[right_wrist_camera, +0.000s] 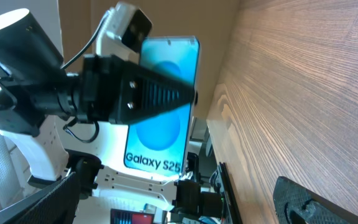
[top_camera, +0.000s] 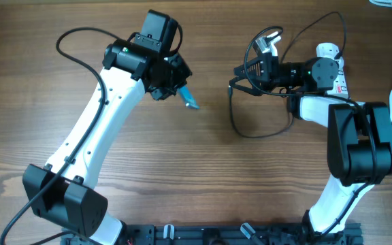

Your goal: Plug charger to phone and switch on socket

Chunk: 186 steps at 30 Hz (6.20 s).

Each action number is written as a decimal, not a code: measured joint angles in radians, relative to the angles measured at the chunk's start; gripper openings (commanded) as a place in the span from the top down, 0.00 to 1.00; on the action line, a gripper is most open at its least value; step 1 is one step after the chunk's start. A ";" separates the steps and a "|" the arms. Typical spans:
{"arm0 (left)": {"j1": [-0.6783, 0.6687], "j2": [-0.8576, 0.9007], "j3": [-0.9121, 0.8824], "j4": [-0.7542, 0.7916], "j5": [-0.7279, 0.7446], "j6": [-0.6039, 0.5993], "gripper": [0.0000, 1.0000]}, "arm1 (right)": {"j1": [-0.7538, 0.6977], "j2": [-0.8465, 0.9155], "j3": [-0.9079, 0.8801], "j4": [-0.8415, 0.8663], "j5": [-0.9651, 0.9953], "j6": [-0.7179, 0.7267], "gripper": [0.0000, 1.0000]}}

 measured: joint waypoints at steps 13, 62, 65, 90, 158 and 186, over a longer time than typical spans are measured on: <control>0.002 0.013 -0.203 0.172 0.002 0.094 0.96 | 0.000 0.000 0.000 0.000 0.000 0.000 0.00; 0.343 0.096 -0.447 0.751 0.597 0.090 0.96 | 0.000 0.000 -0.001 0.000 0.000 0.000 0.00; 0.343 0.096 -0.447 0.717 0.597 0.052 0.90 | 0.000 0.000 -0.001 0.000 0.000 0.000 0.00; 0.357 0.096 -0.449 0.572 0.070 -0.167 0.96 | 0.323 -0.034 0.014 -1.453 0.703 -1.087 0.00; 0.053 0.462 -0.086 0.497 -0.120 0.429 0.27 | 0.333 0.088 0.673 -2.195 1.188 -1.650 0.00; 0.036 0.544 0.064 0.314 -0.169 0.345 0.45 | 0.140 -0.089 0.672 -2.235 1.214 -1.514 0.00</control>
